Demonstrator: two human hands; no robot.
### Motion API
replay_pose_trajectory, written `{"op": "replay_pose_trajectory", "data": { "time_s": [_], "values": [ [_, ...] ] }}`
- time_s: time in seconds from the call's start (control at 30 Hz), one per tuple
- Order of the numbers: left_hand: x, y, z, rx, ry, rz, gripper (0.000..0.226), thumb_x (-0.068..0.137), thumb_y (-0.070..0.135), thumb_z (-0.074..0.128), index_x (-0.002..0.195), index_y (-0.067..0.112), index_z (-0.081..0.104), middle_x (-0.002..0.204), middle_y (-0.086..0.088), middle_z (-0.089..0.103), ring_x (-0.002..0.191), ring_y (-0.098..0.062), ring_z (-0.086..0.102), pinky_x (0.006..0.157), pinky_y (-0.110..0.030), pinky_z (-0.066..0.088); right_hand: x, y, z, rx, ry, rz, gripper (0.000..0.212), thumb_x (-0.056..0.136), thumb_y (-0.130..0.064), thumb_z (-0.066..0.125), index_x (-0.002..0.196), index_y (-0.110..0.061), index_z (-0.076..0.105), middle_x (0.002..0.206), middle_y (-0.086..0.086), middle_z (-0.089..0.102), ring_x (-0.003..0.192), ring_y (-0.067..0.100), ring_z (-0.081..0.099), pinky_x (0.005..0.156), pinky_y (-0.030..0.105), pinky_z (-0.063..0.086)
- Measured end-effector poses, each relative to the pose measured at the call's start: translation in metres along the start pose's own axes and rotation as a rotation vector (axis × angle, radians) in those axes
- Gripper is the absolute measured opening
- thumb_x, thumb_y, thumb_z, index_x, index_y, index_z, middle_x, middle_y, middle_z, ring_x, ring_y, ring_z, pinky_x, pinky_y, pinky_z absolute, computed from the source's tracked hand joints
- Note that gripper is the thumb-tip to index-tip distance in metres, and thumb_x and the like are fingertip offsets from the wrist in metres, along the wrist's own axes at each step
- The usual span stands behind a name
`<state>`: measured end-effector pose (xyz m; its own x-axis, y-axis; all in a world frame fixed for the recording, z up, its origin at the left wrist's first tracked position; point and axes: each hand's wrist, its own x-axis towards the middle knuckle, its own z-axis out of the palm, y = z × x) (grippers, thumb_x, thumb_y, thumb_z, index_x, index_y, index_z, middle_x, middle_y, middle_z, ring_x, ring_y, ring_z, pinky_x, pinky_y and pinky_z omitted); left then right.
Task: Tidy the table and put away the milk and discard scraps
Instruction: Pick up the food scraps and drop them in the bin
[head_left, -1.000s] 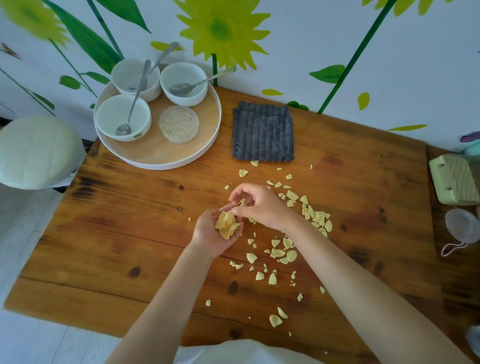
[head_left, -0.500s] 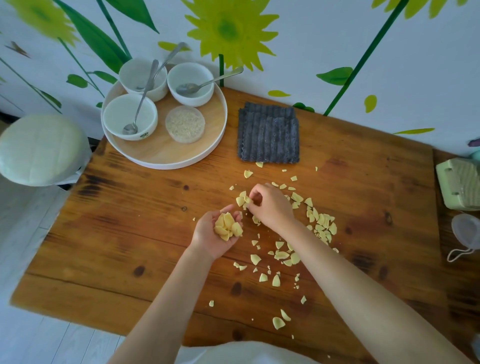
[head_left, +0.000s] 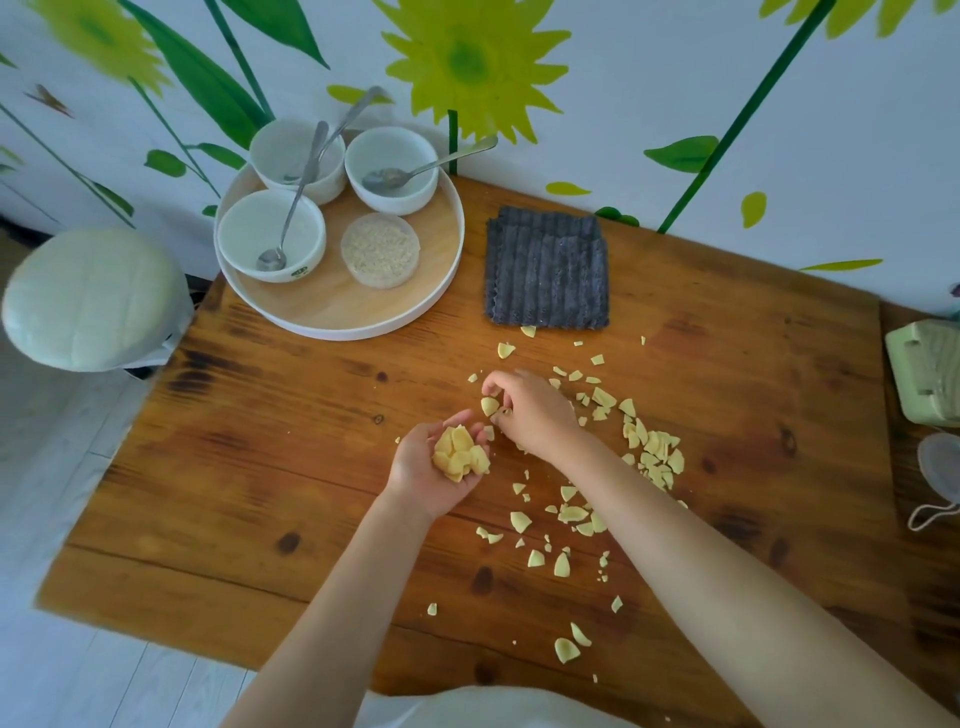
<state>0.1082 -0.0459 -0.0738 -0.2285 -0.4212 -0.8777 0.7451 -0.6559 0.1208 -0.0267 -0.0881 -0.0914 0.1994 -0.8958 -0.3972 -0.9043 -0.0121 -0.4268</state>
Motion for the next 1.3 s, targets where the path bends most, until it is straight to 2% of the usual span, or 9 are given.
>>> {"op": "replay_pose_trajectory", "data": {
  "time_s": [0.2, 0.3, 0.47, 0.6, 0.7, 0.87, 1.03, 1.23, 1.3],
  "values": [
    [-0.001, 0.004, -0.001, -0.004, 0.011, 0.007, 0.032, 0.096, 0.015, 0.035, 0.099, 0.004, 0.065, 0.088, -0.013, 0.063, 0.077, -0.02, 0.06, 0.071, -0.029, 0.051, -0.003, -0.003, 0.005, -0.04, 0.082, -0.033, 0.011, 0.087, -0.023, 0.06, 0.097, -0.019, 0.057, 0.09, -0.007, 0.048, 0.075, 0.012, 0.049, 0.053, 0.021, 0.036],
    [0.0, 0.005, 0.003, 0.007, 0.017, 0.007, 0.031, 0.096, 0.016, 0.036, 0.095, 0.004, 0.064, 0.088, -0.013, 0.062, 0.078, -0.02, 0.059, 0.075, -0.031, 0.049, -0.012, -0.006, -0.006, 0.245, 0.14, -0.072, 0.012, 0.083, -0.025, 0.064, 0.091, -0.017, 0.062, 0.08, -0.008, 0.048, 0.067, 0.005, 0.044, 0.053, 0.017, 0.033],
    [0.002, 0.001, 0.014, 0.058, 0.023, -0.009, 0.026, 0.096, 0.019, 0.037, 0.09, 0.005, 0.058, 0.087, -0.012, 0.059, 0.08, -0.022, 0.057, 0.077, -0.033, 0.047, -0.029, -0.018, -0.029, 0.505, -0.089, -0.215, 0.017, 0.078, -0.017, 0.069, 0.093, -0.019, 0.063, 0.087, -0.007, 0.055, 0.063, -0.003, 0.047, 0.06, 0.012, 0.041],
    [0.004, -0.003, 0.018, 0.028, -0.027, -0.027, 0.032, 0.096, 0.016, 0.035, 0.094, 0.004, 0.064, 0.086, -0.013, 0.061, 0.078, -0.02, 0.058, 0.072, -0.031, 0.049, -0.017, 0.005, -0.034, 0.439, 0.132, 0.005, 0.017, 0.085, -0.013, 0.061, 0.101, -0.015, 0.062, 0.09, -0.007, 0.057, 0.071, 0.004, 0.05, 0.064, 0.014, 0.042],
    [0.005, -0.005, 0.016, 0.023, -0.019, -0.027, 0.032, 0.095, 0.015, 0.035, 0.096, 0.004, 0.065, 0.088, -0.013, 0.062, 0.079, -0.02, 0.059, 0.073, -0.03, 0.05, -0.008, 0.037, -0.032, 0.332, 0.328, 0.325, 0.026, 0.087, -0.011, 0.059, 0.113, -0.012, 0.057, 0.11, 0.0, 0.058, 0.096, 0.012, 0.056, 0.072, 0.016, 0.042],
    [0.006, -0.008, 0.017, 0.036, -0.004, -0.031, 0.031, 0.094, 0.013, 0.037, 0.097, 0.004, 0.066, 0.092, -0.013, 0.063, 0.081, -0.019, 0.06, 0.076, -0.03, 0.05, -0.018, 0.077, -0.023, 0.079, 0.28, 0.584, 0.026, 0.086, -0.016, 0.063, 0.111, -0.015, 0.058, 0.112, 0.003, 0.059, 0.095, 0.019, 0.06, 0.067, 0.027, 0.048],
    [0.004, -0.016, 0.021, 0.067, -0.001, -0.046, 0.031, 0.094, 0.013, 0.036, 0.095, 0.004, 0.066, 0.089, -0.013, 0.063, 0.078, -0.02, 0.059, 0.071, -0.03, 0.05, -0.028, 0.068, -0.028, 0.092, 0.251, 0.537, 0.018, 0.085, -0.021, 0.065, 0.101, -0.013, 0.064, 0.098, 0.0, 0.065, 0.08, 0.015, 0.059, 0.061, 0.025, 0.047],
    [0.002, -0.03, 0.03, 0.162, 0.018, -0.055, 0.031, 0.095, 0.019, 0.036, 0.086, 0.005, 0.062, 0.086, -0.013, 0.061, 0.08, -0.022, 0.057, 0.075, -0.035, 0.048, -0.069, 0.009, -0.043, 0.513, 0.044, 0.137, 0.018, 0.083, -0.029, 0.065, 0.096, -0.02, 0.057, 0.086, -0.014, 0.054, 0.07, 0.008, 0.048, 0.059, 0.015, 0.037],
    [0.001, -0.039, 0.033, 0.195, 0.027, -0.069, 0.031, 0.096, 0.021, 0.035, 0.085, 0.007, 0.061, 0.087, -0.013, 0.061, 0.082, -0.023, 0.056, 0.078, -0.037, 0.046, -0.079, 0.007, -0.041, 0.548, 0.054, 0.127, 0.018, 0.079, -0.023, 0.068, 0.094, -0.02, 0.058, 0.083, -0.017, 0.052, 0.065, 0.003, 0.046, 0.059, 0.016, 0.038]
  ]
}}
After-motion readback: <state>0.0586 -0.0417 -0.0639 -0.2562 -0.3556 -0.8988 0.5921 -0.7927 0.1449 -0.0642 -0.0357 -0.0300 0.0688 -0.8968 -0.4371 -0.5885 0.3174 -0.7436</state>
